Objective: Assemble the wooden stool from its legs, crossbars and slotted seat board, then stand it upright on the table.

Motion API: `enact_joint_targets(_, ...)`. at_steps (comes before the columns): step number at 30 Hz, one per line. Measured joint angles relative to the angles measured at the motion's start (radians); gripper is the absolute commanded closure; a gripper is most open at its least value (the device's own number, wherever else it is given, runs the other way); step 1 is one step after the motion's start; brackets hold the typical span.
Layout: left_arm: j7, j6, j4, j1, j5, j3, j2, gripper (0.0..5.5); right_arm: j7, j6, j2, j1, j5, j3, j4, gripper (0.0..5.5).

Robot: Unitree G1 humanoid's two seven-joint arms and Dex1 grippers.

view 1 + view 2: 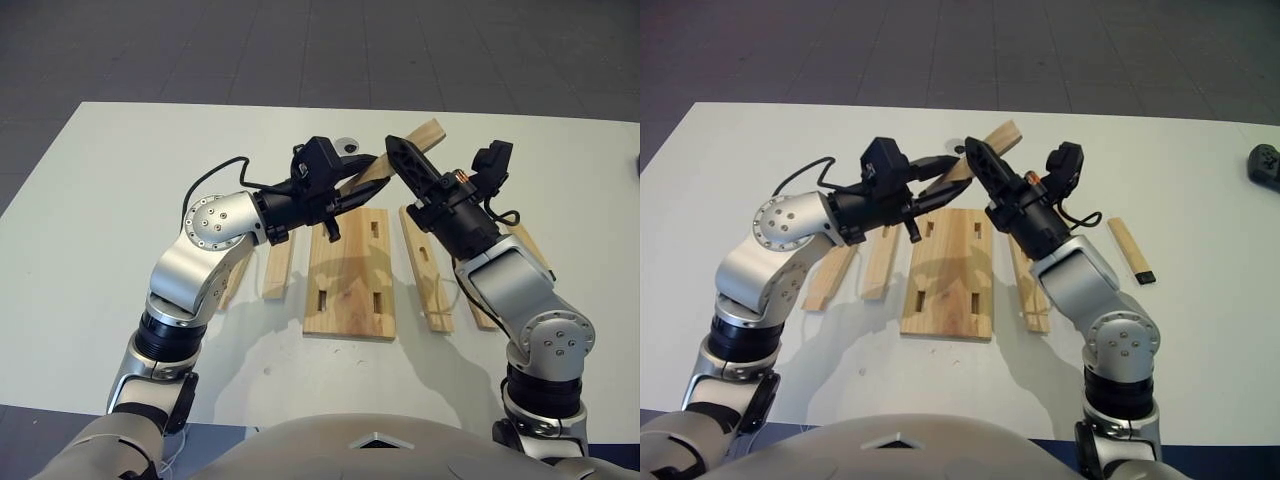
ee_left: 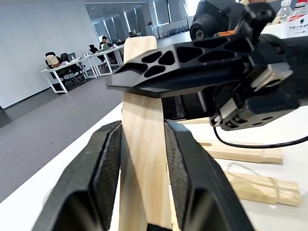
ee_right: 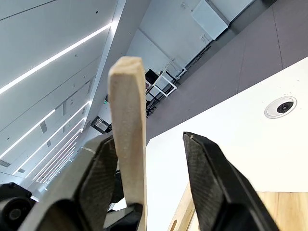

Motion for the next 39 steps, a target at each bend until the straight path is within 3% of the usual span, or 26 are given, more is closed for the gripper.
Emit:
enact_joint_targets(8,0.003,-0.014,-0.007,0.033,0.014,-0.020,0.007,4.19,-0.013,-0.008,0.007,0.005,-0.015,0.001,-0.025,5.08)
enact_joint_targets(15,0.002,-0.028,-0.001,0.033,0.016,-0.021,0.008,4.19,0.003,-0.007,0.005,0.005,-0.038,0.002,-0.029,5.09)
enact_joint_targets(16,0.002,-0.030,-0.001,0.033,0.017,-0.022,0.009,3.83,0.004,-0.007,0.005,0.005,-0.039,0.002,-0.029,5.09)
enact_joint_targets(25,0.012,-0.027,0.046,0.038,0.034,-0.001,0.036,2.30,0.004,-0.044,-0.027,0.004,-0.160,-0.081,-0.034,5.09)
enact_joint_targets(29,0.004,0.004,0.095,0.026,-0.019,0.087,0.047,1.58,-0.005,-0.047,-0.105,0.035,-0.305,-0.163,-0.054,5.09)
enact_joint_targets(34,0.197,0.043,0.203,-0.072,-0.029,0.276,0.008,0.76,-0.007,-0.009,-0.185,0.177,-0.452,-0.214,-0.122,5.09)
enact_joint_targets(39,0.314,0.044,0.242,-0.072,0.040,0.272,-0.031,0.10,0.037,0.003,-0.136,0.269,-0.554,-0.140,-0.122,5.09)
